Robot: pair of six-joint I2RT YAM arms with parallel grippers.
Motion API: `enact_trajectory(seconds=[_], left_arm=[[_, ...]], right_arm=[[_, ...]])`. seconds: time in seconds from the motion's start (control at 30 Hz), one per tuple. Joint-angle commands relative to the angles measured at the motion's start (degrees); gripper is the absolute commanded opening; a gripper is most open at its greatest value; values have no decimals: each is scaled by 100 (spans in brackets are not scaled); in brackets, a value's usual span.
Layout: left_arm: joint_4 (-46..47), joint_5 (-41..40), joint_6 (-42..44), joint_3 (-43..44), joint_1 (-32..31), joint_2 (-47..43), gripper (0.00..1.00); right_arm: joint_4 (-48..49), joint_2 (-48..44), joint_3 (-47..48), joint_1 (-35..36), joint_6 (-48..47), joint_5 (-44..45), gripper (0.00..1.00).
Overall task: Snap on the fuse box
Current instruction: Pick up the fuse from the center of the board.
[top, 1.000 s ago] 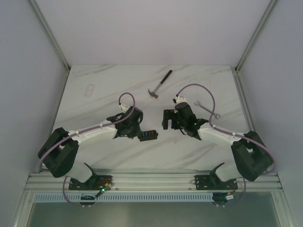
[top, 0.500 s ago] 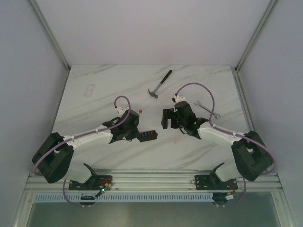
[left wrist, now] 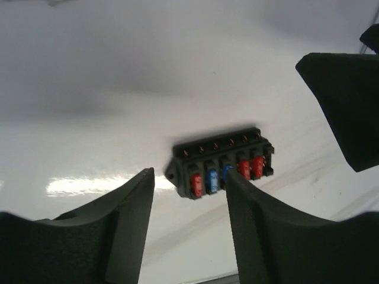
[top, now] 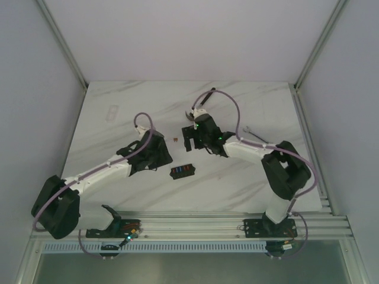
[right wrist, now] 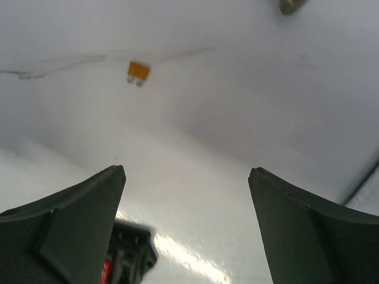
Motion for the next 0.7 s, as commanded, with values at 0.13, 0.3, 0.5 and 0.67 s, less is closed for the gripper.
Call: enact_trajectory(seconds=[0.13, 0.3, 0.5, 0.67], left_arm=[[949, 743, 191, -1153, 1182, -625, 71], [1237, 969, 281, -1551, 1629, -683, 79], [1427, 1073, 316, -1804, 1813, -732, 92], [1470, 1120, 334, -1855, 1824, -730, 96]], right_arm=[[-417, 1202, 1433, 405, -364, 744, 84], [-470, 1831, 1996, 567, -332, 1029, 74], [-489, 2369, 2566, 691, -223, 1172, 63], [-505, 2713, 2921, 748, -115, 1243, 60]])
